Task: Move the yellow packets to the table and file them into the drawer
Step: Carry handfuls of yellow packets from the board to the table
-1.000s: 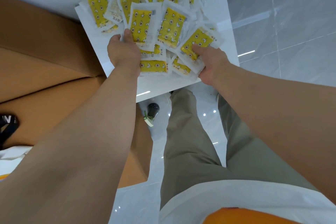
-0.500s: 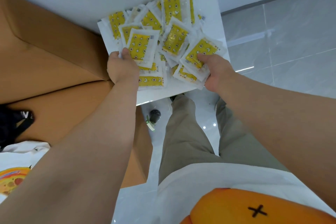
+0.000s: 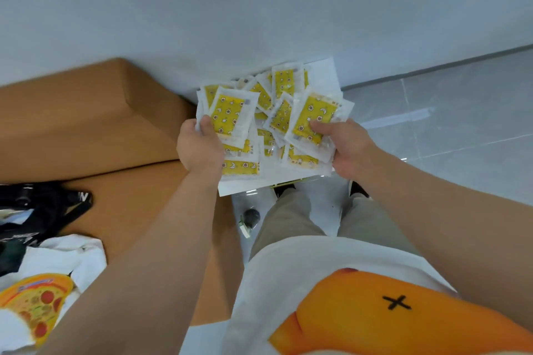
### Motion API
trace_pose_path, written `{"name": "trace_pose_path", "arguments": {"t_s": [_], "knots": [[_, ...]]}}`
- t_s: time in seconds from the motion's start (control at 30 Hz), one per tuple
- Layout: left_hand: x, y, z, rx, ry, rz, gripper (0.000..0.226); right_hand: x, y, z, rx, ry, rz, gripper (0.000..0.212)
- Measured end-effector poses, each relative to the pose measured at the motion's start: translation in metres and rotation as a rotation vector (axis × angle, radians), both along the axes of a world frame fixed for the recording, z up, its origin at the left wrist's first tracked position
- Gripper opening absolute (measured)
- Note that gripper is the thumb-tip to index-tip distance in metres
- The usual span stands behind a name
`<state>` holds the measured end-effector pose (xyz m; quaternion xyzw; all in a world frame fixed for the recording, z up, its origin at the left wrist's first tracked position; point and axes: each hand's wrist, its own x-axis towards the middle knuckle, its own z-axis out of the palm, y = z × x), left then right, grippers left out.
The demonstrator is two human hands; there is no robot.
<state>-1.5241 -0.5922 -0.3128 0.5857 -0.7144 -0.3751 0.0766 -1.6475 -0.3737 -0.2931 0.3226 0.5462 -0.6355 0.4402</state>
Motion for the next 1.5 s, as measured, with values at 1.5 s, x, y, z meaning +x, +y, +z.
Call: {"name": "trace_pose_path", "arguments": {"t_s": [1.5], "knots": [[-0.113, 0.056, 0.171, 0.013, 0.331, -0.201, 0.033, -0.049, 0.080, 0.180, -0.319, 0.431, -0.104, 0.043]]}}
